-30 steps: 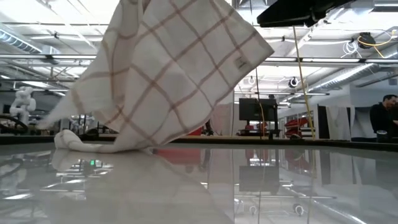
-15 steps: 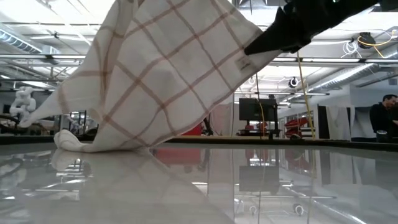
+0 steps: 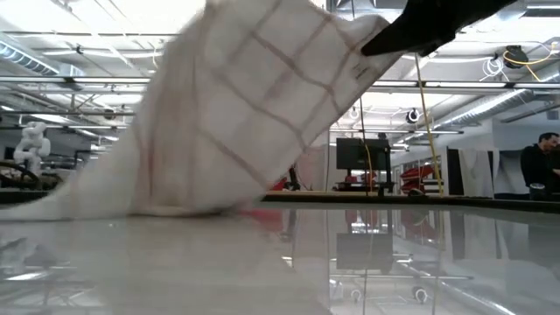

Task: Roll towel
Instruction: Fold the white checkered towel

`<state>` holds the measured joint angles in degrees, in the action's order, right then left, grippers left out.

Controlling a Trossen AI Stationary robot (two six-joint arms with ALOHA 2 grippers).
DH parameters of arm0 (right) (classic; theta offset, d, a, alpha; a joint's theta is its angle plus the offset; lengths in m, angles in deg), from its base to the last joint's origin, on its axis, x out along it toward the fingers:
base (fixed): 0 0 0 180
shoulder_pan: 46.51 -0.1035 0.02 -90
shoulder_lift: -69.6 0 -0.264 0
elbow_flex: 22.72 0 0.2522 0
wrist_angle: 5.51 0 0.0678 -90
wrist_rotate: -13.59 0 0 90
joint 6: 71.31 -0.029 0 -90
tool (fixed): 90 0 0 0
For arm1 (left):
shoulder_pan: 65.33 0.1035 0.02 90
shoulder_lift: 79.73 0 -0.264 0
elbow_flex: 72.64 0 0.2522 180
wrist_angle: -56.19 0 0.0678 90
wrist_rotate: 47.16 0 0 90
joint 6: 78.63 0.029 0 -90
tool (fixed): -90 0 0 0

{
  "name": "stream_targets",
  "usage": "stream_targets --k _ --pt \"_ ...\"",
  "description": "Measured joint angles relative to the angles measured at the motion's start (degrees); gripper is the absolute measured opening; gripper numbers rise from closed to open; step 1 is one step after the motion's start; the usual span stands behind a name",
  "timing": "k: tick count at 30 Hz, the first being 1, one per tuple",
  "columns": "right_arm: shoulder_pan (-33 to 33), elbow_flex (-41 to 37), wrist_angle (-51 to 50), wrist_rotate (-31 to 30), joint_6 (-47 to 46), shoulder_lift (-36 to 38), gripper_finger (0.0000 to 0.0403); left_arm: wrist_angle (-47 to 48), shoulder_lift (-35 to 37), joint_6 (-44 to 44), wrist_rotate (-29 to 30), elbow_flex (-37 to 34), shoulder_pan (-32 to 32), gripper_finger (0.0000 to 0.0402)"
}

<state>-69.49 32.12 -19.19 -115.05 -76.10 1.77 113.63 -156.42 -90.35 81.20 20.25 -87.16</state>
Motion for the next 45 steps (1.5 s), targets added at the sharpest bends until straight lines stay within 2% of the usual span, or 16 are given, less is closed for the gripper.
stream_targets --k 5,9,11,17,25,27,31,34,39,45 --pt "0.00 0.02 -6.33 0.01 -3.61 5.20 0.0001 0.17 0.00 -1.58 1.35 0.00 0.02 0.0242" --pt "0.00 0.07 -12.18 0.15 -7.03 7.53 0.0001 -0.84 0.04 -2.93 2.30 -1.24 0.13 0.0268" --pt "0.04 0.07 -14.63 2.70 -8.11 7.99 0.0001 -2.65 0.02 -2.76 2.31 -3.63 0.15 0.0270" --pt "-0.02 0.07 -17.19 13.29 -9.48 7.14 0.0001 -13.19 -0.04 -2.43 1.56 -14.46 2.24 0.0271" --pt "-0.02 0.07 -17.11 14.99 -9.59 4.80 0.0000 -33.76 -0.04 1.90 -7.21 -26.18 8.99 0.0271" --pt "-0.02 0.07 -17.09 14.92 -9.59 4.50 0.0000 -34.78 -0.04 0.90 -10.24 -27.13 11.56 0.0271" --pt "0.00 0.07 -16.90 14.81 -9.57 4.12 0.0000 -37.68 -0.52 -3.29 -21.02 -28.59 16.70 0.0271" --pt "0.00 0.07 -16.66 14.78 -9.57 4.11 0.0000 -36.92 -1.87 -6.08 -23.79 -29.03 19.72 0.0268" --pt "0.00 0.07 -16.61 14.74 -9.56 4.11 0.0000 -40.55 -4.70 -5.85 -34.16 -29.03 22.27 0.0233" --pt "0.00 0.07 -16.65 14.76 -9.54 4.11 0.0000 -42.30 -7.04 -5.97 -36.62 -29.00 23.29 0.0182"
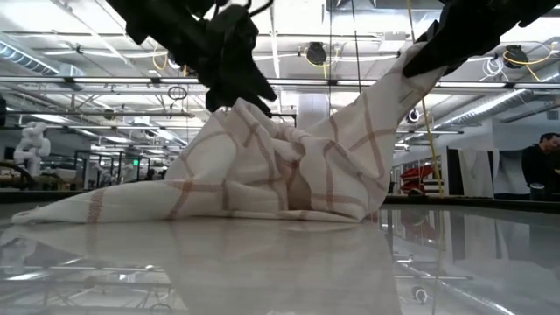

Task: Roll towel
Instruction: Fold the white checkered towel

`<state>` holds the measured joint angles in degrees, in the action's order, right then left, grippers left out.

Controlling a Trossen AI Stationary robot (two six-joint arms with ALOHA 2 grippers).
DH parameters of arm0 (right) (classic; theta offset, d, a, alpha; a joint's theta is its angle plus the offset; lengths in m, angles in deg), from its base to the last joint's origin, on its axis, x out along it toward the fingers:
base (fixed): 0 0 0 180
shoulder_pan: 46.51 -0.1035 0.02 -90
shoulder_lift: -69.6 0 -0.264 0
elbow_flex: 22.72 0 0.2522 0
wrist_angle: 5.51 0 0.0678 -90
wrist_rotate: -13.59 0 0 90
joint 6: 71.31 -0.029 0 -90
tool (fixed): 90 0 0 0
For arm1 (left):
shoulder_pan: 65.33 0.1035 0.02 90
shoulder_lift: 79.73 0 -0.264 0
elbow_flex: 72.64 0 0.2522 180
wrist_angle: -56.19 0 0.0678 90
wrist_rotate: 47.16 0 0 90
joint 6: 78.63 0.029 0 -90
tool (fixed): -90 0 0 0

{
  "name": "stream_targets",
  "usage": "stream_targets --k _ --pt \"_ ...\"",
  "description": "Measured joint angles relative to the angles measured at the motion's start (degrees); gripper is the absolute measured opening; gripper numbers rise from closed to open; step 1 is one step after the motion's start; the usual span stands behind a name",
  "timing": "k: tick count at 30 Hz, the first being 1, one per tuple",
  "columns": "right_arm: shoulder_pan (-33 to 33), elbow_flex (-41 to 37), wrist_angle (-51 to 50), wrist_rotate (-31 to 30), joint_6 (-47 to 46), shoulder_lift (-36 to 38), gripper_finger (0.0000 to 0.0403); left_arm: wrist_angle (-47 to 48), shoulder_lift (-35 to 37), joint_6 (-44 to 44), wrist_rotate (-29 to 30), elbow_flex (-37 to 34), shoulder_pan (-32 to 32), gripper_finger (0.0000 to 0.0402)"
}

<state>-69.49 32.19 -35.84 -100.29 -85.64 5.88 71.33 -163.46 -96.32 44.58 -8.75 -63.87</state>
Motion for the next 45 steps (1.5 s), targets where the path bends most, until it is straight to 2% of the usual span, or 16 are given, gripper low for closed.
stream_targets --k 6,12,15,19,27,30,33,38,41,45 --pt "0.00 0.00 0.03 0.00 0.17 0.00 0.0000 1.12 -1.77 0.14 0.00 0.00 0.88 0.0133" --pt "0.00 0.00 0.02 0.00 0.13 0.00 0.0000 0.78 -2.05 1.37 1.35 0.04 0.81 0.0065" --pt "0.00 0.00 0.00 0.00 0.09 0.00 0.0000 0.91 -1.01 -0.65 2.86 0.04 0.86 0.0056" --pt "0.00 0.00 0.00 0.00 0.04 0.00 0.0000 2.24 1.57 -2.04 4.32 0.04 0.86 0.0090" --pt "0.00 0.00 0.04 0.00 0.13 0.00 0.0000 5.34 0.59 -6.25 5.98 0.13 0.82 0.0206" --pt "0.00 0.00 0.33 0.00 0.16 0.00 0.0000 5.55 -0.56 -7.38 5.63 0.00 0.82 0.0227" --pt "0.00 0.00 0.53 0.00 0.18 0.00 0.0000 4.74 -1.15 -7.43 4.70 0.09 0.78 0.0227" --pt "0.00 0.00 0.52 0.00 0.20 0.00 0.0000 3.31 -2.04 -6.16 3.46 0.09 0.77 0.0182" --pt "0.00 0.00 0.53 0.00 0.20 0.02 0.0000 2.22 -2.87 -3.57 1.39 0.07 0.55 0.0122" --pt "0.00 0.00 0.23 0.00 0.53 0.02 0.0000 1.45 -3.01 -1.19 1.33 0.07 0.23 0.0021"
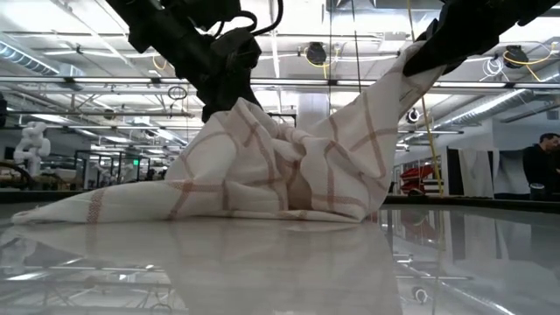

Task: Roll towel
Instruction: Fold the white checkered towel

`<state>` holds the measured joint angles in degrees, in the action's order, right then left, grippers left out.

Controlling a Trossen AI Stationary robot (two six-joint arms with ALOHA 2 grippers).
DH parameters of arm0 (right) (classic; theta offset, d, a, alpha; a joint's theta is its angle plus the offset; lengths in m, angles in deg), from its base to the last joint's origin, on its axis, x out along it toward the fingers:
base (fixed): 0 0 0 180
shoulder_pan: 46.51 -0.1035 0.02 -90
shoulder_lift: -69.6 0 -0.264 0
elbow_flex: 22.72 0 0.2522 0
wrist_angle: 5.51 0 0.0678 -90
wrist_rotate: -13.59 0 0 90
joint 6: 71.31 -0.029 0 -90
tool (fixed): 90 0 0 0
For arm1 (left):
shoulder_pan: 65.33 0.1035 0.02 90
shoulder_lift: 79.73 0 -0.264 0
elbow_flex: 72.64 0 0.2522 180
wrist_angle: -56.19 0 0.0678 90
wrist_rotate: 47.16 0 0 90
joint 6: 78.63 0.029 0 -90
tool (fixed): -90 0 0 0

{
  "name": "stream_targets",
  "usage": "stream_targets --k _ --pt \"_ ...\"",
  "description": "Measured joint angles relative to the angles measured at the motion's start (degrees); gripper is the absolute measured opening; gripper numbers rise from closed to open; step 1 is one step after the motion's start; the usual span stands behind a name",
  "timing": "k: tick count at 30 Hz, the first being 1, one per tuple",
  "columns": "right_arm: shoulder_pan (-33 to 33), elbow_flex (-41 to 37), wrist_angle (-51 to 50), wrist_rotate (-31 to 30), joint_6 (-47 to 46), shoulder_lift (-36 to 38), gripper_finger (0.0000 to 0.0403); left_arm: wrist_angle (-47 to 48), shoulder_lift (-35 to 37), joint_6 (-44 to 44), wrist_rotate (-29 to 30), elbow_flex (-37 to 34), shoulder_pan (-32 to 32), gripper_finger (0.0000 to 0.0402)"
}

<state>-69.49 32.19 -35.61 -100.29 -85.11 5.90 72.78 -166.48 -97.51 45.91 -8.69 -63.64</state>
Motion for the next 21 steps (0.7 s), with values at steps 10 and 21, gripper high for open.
stream_targets --k 10,21 --pt "0.00 0.03 -4.91 -7.90 1.13 0.15 0.0000 1.01 10.61 8.52 5.26 2.82 0.04 0.0009" --pt "0.02 12.60 -11.30 -15.05 6.43 2.24 0.0000 0.41 28.82 20.52 7.83 8.94 -0.42 0.0008"
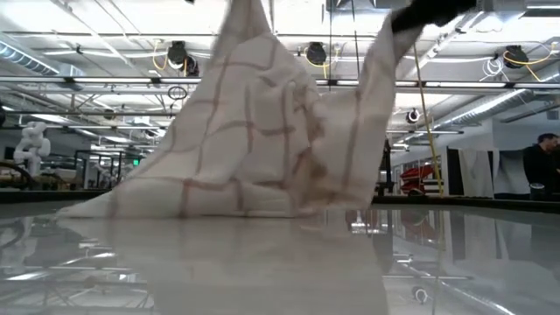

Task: Roll towel
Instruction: Fold the white checkered towel

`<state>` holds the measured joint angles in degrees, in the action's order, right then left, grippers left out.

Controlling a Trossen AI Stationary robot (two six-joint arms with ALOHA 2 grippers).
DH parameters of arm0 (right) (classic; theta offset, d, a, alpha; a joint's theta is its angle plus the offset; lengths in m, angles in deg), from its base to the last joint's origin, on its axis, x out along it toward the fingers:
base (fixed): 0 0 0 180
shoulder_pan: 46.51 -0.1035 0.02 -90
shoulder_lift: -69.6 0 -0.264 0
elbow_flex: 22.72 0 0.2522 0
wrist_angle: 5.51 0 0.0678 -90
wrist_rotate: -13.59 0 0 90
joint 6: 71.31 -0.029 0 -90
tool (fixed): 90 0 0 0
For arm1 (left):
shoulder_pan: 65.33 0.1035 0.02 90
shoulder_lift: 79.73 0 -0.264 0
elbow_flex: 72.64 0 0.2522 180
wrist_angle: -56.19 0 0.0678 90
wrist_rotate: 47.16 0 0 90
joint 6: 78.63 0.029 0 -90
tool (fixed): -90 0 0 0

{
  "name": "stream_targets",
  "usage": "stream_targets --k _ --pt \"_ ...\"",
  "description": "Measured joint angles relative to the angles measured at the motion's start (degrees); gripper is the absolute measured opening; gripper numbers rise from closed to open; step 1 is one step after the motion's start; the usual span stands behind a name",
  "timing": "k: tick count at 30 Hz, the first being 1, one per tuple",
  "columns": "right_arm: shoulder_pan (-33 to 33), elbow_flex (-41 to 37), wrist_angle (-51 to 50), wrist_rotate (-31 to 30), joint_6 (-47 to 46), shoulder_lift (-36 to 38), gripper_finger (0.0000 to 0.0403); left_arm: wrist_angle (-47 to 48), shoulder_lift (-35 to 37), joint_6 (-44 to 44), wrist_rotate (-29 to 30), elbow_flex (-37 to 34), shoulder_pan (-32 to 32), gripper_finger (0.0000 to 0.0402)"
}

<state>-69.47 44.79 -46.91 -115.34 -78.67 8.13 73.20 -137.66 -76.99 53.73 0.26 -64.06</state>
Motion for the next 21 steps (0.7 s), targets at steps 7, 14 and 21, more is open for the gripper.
stream_targets --k 7,14,21 --pt "-0.32 15.43 -11.65 0.07 1.41 2.56 0.0000 -5.18 8.56 2.31 -5.16 1.26 -2.22 0.0008" --pt "-3.75 22.71 -18.34 4.54 -1.65 6.34 0.0000 0.53 15.55 0.27 -11.82 1.31 -5.22 0.0008" --pt "-7.87 19.70 -24.27 16.54 -14.45 8.26 0.0000 22.19 19.13 -8.17 -10.27 1.31 -5.64 0.0015"
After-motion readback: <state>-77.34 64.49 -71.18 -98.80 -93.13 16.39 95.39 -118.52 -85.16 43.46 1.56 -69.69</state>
